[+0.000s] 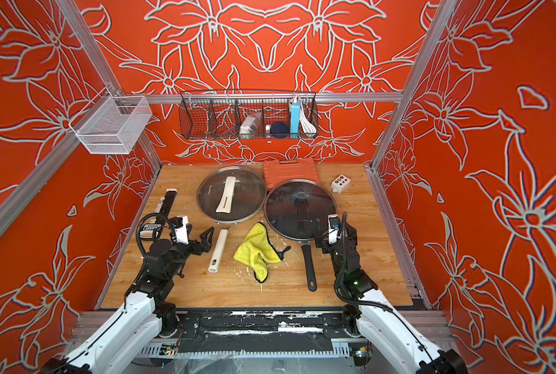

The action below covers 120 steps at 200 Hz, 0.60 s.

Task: Wipe the pot lid with a cloth
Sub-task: Reset both arms

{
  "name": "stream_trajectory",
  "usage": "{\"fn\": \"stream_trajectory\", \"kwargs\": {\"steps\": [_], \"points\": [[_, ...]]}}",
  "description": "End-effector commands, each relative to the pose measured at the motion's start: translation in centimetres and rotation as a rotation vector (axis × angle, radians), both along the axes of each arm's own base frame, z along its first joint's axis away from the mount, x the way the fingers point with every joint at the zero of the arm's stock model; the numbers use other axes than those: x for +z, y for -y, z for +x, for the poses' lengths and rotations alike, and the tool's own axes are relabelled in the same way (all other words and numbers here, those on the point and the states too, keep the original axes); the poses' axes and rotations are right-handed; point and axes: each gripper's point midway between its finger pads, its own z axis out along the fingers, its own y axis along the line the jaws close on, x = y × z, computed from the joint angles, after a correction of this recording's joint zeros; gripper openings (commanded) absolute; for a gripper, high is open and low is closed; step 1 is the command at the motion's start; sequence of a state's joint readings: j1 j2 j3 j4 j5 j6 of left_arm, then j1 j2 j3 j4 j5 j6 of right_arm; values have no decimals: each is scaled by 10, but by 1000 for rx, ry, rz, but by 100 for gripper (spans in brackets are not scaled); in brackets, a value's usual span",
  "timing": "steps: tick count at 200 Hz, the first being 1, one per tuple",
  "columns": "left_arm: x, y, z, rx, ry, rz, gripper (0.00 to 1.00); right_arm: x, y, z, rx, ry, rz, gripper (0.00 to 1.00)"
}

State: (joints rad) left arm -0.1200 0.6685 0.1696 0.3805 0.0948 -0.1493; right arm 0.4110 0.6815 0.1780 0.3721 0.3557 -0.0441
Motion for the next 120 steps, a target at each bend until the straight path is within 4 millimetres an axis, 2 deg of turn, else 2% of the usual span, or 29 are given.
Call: {"fn": "stream_trajectory", "kwargs": {"steps": [1,33,66,85,120], "points": [[16,-25,5,102,67,23,98,-14,20,-1,-73,24,-38,97],[-5,-52,12,199,24,71,98,-21,25,2,-68,45,-24,97],[-19,-54,32,157,-5,130,98,-23,27,11,-47,54,-24,97],[-33,-68,33,228,15,127,98,-24,26,19,-36,56,-23,97],[-53,-65,46,186,-33,115,98,-32,22,41,-18,10,-61,96]]}}
